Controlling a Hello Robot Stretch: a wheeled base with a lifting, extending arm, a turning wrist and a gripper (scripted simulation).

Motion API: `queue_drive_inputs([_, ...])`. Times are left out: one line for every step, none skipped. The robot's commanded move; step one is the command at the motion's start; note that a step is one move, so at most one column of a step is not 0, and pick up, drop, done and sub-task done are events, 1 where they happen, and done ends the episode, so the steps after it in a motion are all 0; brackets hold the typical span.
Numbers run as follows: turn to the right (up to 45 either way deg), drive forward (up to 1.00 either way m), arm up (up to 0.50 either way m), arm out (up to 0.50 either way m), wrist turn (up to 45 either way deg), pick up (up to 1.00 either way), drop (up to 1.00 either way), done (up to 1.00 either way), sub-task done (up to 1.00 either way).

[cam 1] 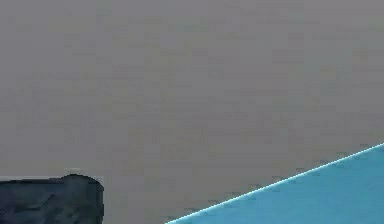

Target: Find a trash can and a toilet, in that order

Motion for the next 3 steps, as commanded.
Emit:
queue_drive_inputs([-45.0, 0.0, 0.0, 0.0, 0.0, 0.0, 0.0, 0.0, 0.0])
queue_drive_inputs([-21.0, 0.0, 0.0, 0.0, 0.0, 0.0, 0.0, 0.0, 0.0])
queue_drive_inputs([0.0, 0.0, 0.0, 0.0, 0.0, 0.0, 0.0, 1.0, 0.0])
